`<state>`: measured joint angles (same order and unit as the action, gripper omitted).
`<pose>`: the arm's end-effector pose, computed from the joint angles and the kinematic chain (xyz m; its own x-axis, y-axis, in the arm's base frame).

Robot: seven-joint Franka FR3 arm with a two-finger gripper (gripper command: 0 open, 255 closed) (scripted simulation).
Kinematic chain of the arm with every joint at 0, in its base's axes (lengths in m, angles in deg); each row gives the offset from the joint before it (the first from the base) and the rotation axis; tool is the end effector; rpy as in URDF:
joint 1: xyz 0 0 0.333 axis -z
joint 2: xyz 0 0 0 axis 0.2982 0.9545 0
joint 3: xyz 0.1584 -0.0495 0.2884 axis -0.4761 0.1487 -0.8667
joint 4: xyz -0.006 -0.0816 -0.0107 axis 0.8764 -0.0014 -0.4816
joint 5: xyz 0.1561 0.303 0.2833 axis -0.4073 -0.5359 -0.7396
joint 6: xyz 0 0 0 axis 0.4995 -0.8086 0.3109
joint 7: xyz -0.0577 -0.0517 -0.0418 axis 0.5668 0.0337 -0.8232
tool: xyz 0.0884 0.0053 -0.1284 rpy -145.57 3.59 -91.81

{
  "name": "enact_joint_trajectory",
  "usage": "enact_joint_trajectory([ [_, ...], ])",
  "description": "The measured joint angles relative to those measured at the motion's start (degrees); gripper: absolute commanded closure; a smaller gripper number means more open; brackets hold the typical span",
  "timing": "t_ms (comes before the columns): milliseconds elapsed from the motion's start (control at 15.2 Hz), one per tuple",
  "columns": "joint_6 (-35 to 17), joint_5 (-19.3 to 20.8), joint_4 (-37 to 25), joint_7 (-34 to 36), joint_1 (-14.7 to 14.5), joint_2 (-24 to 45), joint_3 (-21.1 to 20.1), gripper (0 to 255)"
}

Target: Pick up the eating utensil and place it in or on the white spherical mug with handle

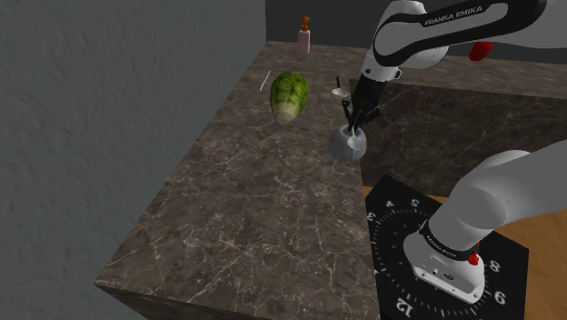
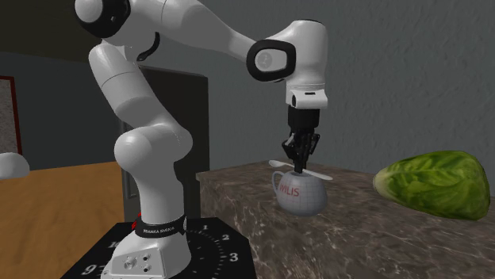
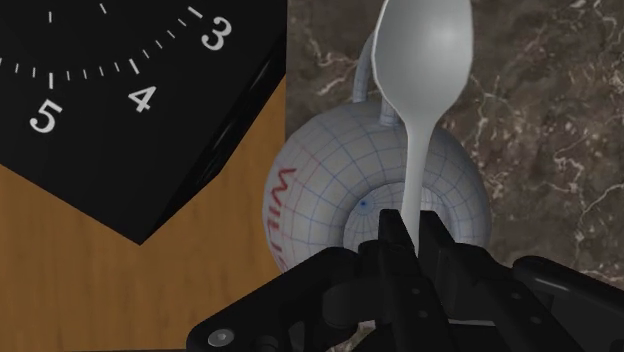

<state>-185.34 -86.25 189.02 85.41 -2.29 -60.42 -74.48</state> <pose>0.4036 -0.0882 0.3779 0.5578 -0.8178 -0.1418 -0.8287 -0.5392 -0.1499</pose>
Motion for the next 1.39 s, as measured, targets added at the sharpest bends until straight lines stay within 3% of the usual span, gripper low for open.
enact_joint_trajectory([
  [198, -0.1, 0.0, 0.0, 0.0, 0.0, 0.0, 0.0, 255],
  [264, -0.1, 0.0, 0.0, 0.0, 0.0, 0.0, 0.0, 0],
  [660, -0.1, 0.0, 0.0, 0.0, 0.0, 0.0, 0.0, 0],
  [990, 6.9, 1.2, -5.2, 0.3, 0.7, -1.6, 0.9, 0],
  [1386, 7.7, 1.3, -5.8, 0.4, 0.8, -1.8, 1.0, 0],
])
